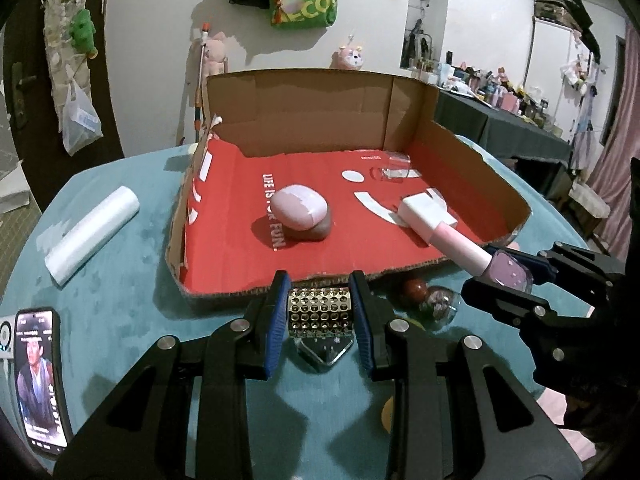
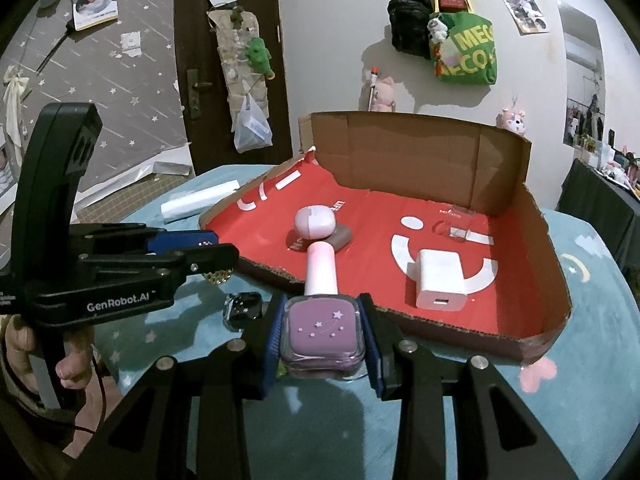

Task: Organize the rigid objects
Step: 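Carry the nail polish with right tool into the box while left tool carries the cube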

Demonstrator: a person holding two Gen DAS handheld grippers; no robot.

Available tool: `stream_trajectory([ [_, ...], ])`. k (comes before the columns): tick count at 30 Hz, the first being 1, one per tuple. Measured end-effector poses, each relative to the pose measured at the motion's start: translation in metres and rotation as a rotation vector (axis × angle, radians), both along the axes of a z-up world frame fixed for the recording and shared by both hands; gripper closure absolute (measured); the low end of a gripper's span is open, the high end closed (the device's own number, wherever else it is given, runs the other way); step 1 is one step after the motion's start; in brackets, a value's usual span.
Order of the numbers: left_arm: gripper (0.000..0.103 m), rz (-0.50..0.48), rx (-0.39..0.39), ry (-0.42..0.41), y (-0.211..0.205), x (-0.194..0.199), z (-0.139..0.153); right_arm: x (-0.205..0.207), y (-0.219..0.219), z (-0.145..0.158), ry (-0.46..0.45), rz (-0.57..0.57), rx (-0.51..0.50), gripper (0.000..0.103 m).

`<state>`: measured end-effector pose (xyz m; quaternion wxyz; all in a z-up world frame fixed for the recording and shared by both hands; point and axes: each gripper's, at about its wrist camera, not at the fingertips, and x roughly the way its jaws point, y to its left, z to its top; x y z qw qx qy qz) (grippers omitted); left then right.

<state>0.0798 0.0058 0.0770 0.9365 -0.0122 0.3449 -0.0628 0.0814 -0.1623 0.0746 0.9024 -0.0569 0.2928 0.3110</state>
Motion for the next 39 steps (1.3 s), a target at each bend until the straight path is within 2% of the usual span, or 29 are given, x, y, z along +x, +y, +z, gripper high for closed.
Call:
stream_trajectory([
  [8,0.075,-0.023,-0.02,0.036,-0.003,0.021,0.007,0.019,-0.002,0.013,0.059,-0.007,0.006,0.065],
  [15,0.075,-0.058,-0.022,0.085,-0.009,0.046,0.002,0.044,-0.005,0.022,0.103,-0.016,-0.016,0.065],
  [25,0.075,-0.077,-0.061,0.18,-0.002,0.077,-0.018,0.077,-0.006,0.004,0.198,-0.047,-0.028,0.065],
  [39,0.075,-0.096,-0.071,0.249,-0.001,0.103,-0.039,0.104,-0.005,-0.017,0.287,-0.085,-0.039,0.065],
])
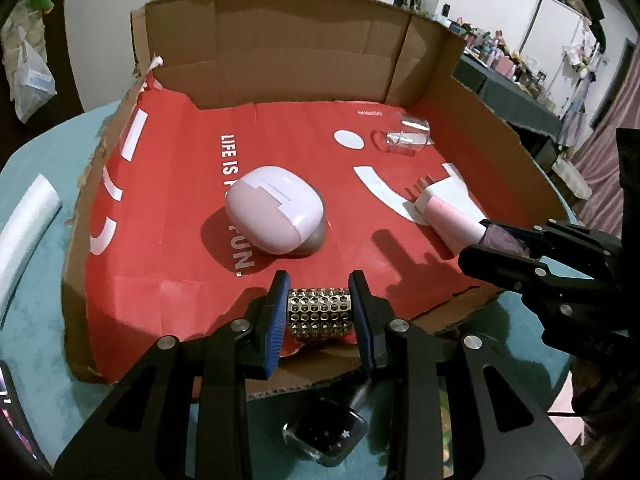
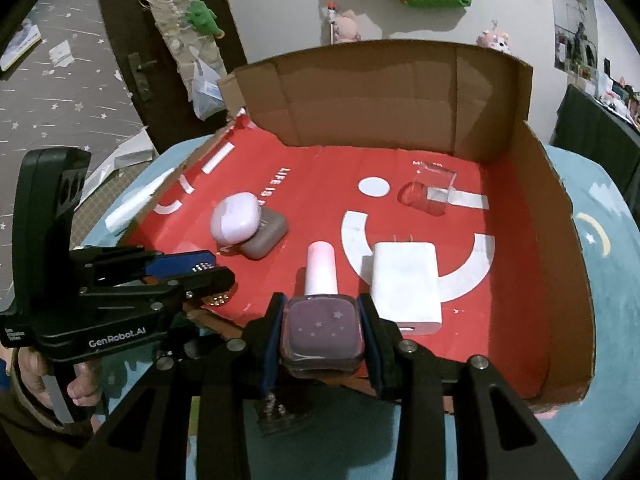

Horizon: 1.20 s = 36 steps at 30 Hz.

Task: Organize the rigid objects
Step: 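Carry the nail polish with right tool into the box while left tool carries the cube, then open left tool to release the cube while right tool releases the nail polish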

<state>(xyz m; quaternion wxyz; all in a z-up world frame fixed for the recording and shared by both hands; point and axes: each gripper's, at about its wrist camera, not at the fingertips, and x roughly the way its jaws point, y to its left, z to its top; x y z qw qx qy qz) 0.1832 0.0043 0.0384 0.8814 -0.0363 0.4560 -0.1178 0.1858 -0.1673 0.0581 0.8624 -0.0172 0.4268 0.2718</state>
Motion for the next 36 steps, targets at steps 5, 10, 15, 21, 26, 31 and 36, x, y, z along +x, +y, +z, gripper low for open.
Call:
stream_trajectory([
  [5,0.075,0.006,-0.005,0.016,-0.001,0.009,-0.007,0.007,-0.003,-0.007,0.031,-0.007,0.009,0.065],
  [10,0.075,0.031,-0.005,0.024,0.001,0.017,-0.01,0.009,-0.001,-0.007,0.041,-0.001,0.023,0.065],
  [15,0.075,0.052,0.005,0.024,0.001,0.025,-0.013,0.009,0.004,-0.012,0.062,0.016,0.029,0.065],
  [21,0.075,0.074,0.007,0.02,0.003,0.033,-0.013,0.016,0.002,-0.016,0.077,-0.011,0.02,0.065],
  [26,0.075,0.085,0.014,0.01,0.004,0.039,-0.013,0.024,0.002,-0.017,0.059,-0.043,-0.009,0.065],
  [31,0.075,0.091,0.019,0.0,0.004,0.042,-0.013,0.034,-0.002,-0.017,0.034,-0.09,-0.043,0.065],
  [36,0.075,0.094,0.018,-0.003,0.004,0.043,-0.014,0.043,-0.008,-0.024,0.046,-0.121,-0.054,0.065],
])
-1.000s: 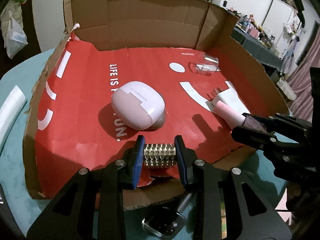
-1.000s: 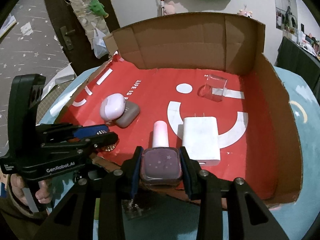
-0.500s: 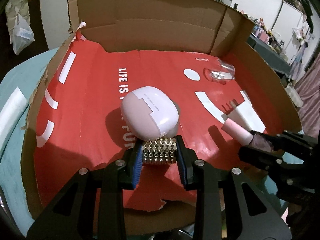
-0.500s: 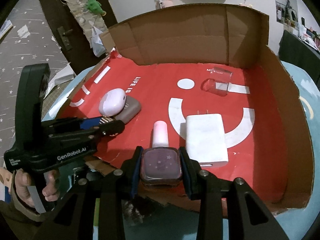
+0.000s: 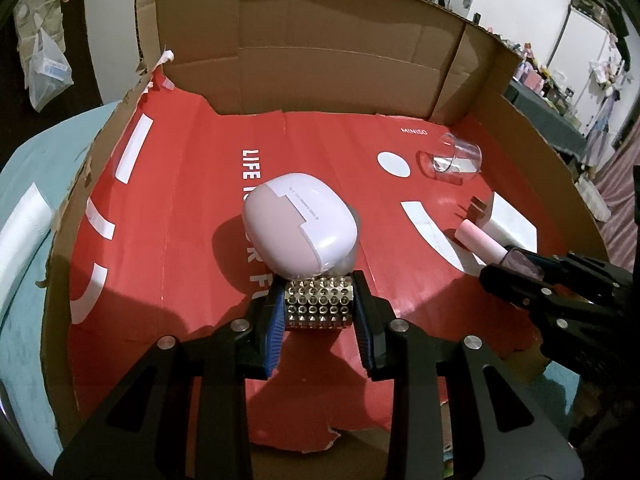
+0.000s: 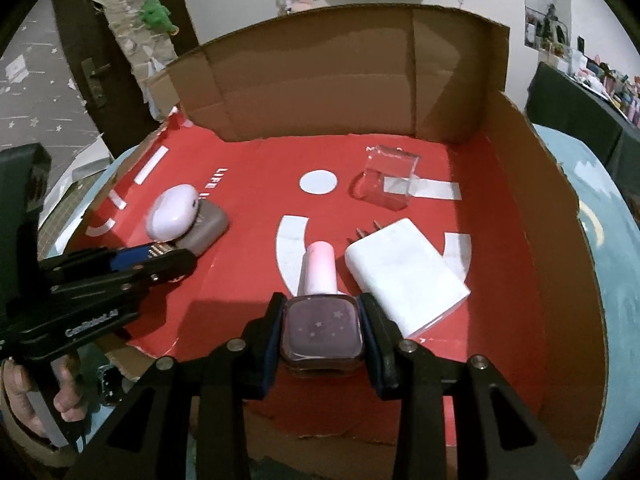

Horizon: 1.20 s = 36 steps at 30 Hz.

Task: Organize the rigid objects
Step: 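Open left tool to release the cube while right tool releases the nail polish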

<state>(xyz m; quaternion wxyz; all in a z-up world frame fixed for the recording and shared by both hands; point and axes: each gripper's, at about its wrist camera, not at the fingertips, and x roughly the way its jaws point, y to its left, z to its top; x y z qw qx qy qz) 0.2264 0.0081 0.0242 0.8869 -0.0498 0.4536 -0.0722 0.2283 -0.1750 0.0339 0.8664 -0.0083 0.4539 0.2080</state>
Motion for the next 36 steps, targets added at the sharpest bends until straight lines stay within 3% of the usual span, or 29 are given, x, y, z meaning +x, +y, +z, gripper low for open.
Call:
stream_trajectory([
  [18,0.075,0.001,0.001,0.0,0.0,0.0001,-0.0003,0.0019,-0.0006,-0.0032,0.013,-0.005,0.006,0.065],
  [36,0.071,0.009,0.062,-0.005,-0.0039,-0.002,0.0001,0.002,-0.0013,-0.0028,0.016,-0.008,0.012,0.065],
])
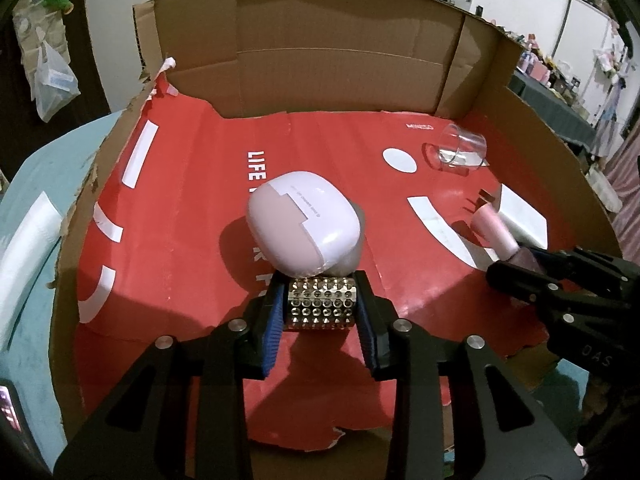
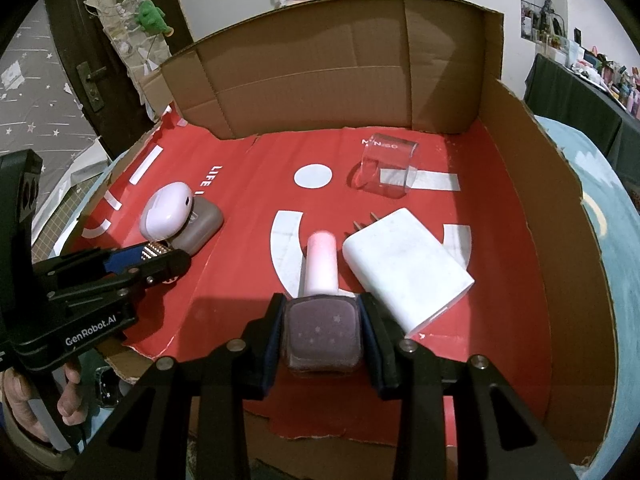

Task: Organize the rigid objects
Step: 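Open left tool to release the cube while right tool releases the nail polish, then withdraw both tools from the box toward the remaining table items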

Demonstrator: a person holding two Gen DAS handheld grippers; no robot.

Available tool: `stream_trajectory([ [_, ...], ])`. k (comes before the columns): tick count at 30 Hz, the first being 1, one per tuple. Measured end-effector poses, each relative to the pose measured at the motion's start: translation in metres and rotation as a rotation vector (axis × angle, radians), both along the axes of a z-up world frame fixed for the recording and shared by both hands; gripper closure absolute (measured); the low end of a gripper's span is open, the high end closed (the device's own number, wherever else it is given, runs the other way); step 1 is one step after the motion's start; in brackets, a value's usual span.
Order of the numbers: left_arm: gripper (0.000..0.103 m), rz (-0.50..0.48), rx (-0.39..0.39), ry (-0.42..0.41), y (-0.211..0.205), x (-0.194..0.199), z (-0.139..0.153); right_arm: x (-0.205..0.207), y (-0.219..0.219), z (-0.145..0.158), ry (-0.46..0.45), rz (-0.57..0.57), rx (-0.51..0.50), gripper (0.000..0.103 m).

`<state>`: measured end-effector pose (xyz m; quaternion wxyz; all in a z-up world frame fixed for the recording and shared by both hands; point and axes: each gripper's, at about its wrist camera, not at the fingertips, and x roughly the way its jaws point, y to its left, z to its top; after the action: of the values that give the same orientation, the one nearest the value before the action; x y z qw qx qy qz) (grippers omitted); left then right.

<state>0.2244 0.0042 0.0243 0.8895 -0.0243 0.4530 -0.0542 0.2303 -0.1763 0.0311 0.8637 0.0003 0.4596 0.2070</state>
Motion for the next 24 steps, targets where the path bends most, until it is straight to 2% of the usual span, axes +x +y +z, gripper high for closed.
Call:
stream_trajectory([
  [1,0.063,0.005,0.004,-0.001,0.0,0.0,0.0,0.0,0.0,0.0,0.0,0.0,0.002,0.064],
  [2,0.046,0.009,0.007,-0.002,0.001,-0.001,0.0,0.0,0.0,0.0,-0.002,0.0,0.002,0.064],
  [4,0.034,0.018,0.004,-0.018,0.002,-0.003,0.003,0.0,0.001,0.0,-0.006,0.001,0.0,0.064],
  [9,0.034,0.021,0.007,-0.028,0.003,-0.005,0.006,-0.001,0.0,0.001,-0.012,0.0,0.002,0.064],
  [12,0.026,0.024,0.009,-0.026,0.003,-0.005,0.006,-0.004,-0.001,0.003,-0.023,0.002,0.004,0.062],
  [14,0.022,0.028,0.01,-0.037,0.004,-0.007,0.008,-0.006,0.0,0.006,-0.032,0.005,0.008,0.055],
  [18,0.02,0.028,0.011,-0.057,0.004,-0.012,0.013,-0.01,0.001,0.009,-0.043,0.012,0.015,0.051],
  [21,0.012,0.027,0.017,-0.067,0.002,-0.015,0.016,-0.014,0.001,0.013,-0.061,0.013,0.017,0.044],
  [24,0.011,0.025,0.016,-0.074,0.001,-0.018,0.018,-0.017,-0.001,0.016,-0.077,0.009,0.022,0.04],
])
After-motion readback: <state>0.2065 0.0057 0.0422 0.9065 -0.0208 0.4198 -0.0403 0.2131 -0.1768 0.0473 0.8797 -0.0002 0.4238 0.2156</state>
